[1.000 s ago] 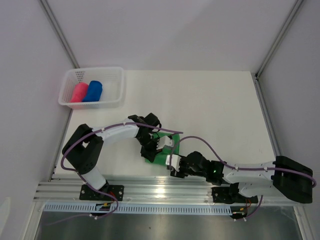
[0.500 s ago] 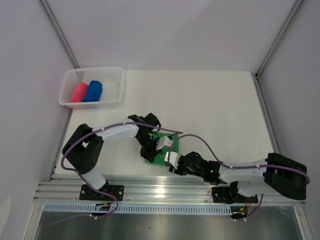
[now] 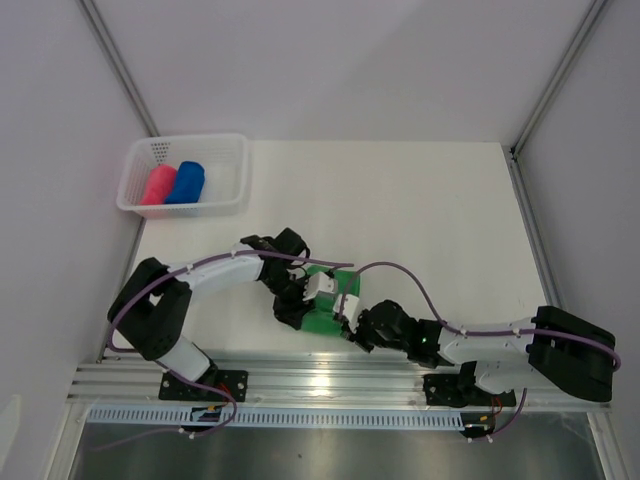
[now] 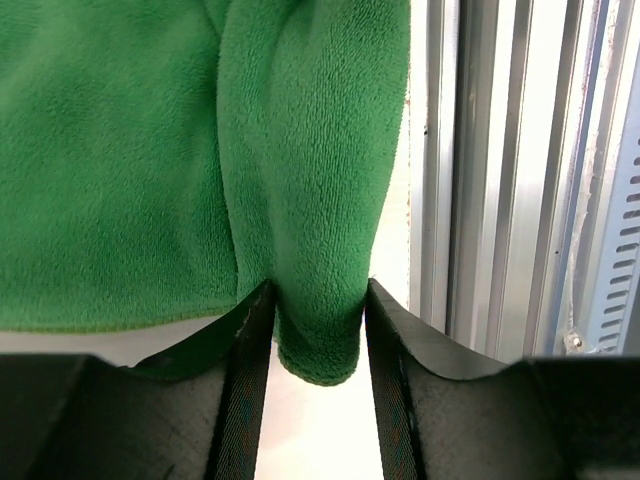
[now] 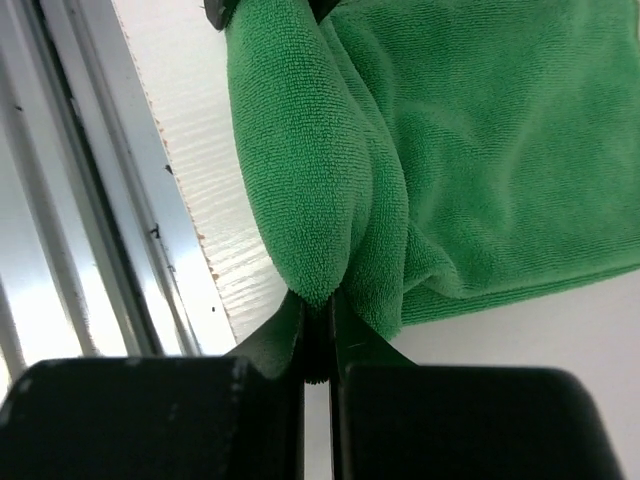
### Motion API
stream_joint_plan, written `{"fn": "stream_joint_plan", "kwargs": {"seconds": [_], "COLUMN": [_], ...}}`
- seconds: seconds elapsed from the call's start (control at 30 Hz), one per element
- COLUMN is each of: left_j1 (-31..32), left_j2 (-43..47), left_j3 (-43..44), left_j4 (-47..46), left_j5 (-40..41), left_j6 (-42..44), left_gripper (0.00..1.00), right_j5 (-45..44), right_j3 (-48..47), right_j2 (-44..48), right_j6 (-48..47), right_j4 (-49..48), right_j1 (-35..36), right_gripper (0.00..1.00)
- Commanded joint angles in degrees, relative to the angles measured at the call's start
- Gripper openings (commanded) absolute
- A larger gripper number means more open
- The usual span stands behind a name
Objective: Roll the towels
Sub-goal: Roll the towel
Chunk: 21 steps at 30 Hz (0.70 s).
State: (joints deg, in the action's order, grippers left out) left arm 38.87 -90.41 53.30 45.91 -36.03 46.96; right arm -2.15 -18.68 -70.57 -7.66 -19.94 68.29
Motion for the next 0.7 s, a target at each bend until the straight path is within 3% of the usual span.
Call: {"fn": "stream_joint_plan", "kwargs": {"seconds": [0.0, 0.27, 0.43, 0.5, 0.6, 0.67], "left_j1": [-1.3, -1.6, -1.7, -1.8, -2.0, -2.1], "left_j2": [3.8, 5.0, 4.5, 5.9, 9.4, 10.2], "left_j3": [-1.9, -5.2, -5.6, -5.6, -7.3, -7.6], "left_j4": [-2.5, -5.5, -3.0, -0.7, -2.3, -4.2], "left_j5": [-2.4, -2.7, -3.3, -5.2, -6.9, -5.7], "left_j6": [-0.2, -2.6, -2.9, -2.7, -3.9, -5.8], "left_gripper": [0.44, 0.45, 0.19, 0.16, 0.21, 0.34], "right_j5": [5.8, 12.4, 17.3, 19.2, 22.8, 24.2], "right_j3": [-0.9, -0.1, -1.4, -2.7, -2.9, -2.5], "right_j2": [1.3, 3.0, 3.8, 4.3, 4.9, 4.6], "right_j6": [7.1, 12.1, 15.3, 16.8, 20.3, 21.8], "right_j4": [0.7, 0.8, 3.7, 6.9, 7.0, 6.3], "right_j1": [-1.7, -5.5, -8.3, -8.2, -8.3, -9.7], "right_gripper": [0.00, 0.00, 0.00, 0.00, 0.00, 0.00]}}
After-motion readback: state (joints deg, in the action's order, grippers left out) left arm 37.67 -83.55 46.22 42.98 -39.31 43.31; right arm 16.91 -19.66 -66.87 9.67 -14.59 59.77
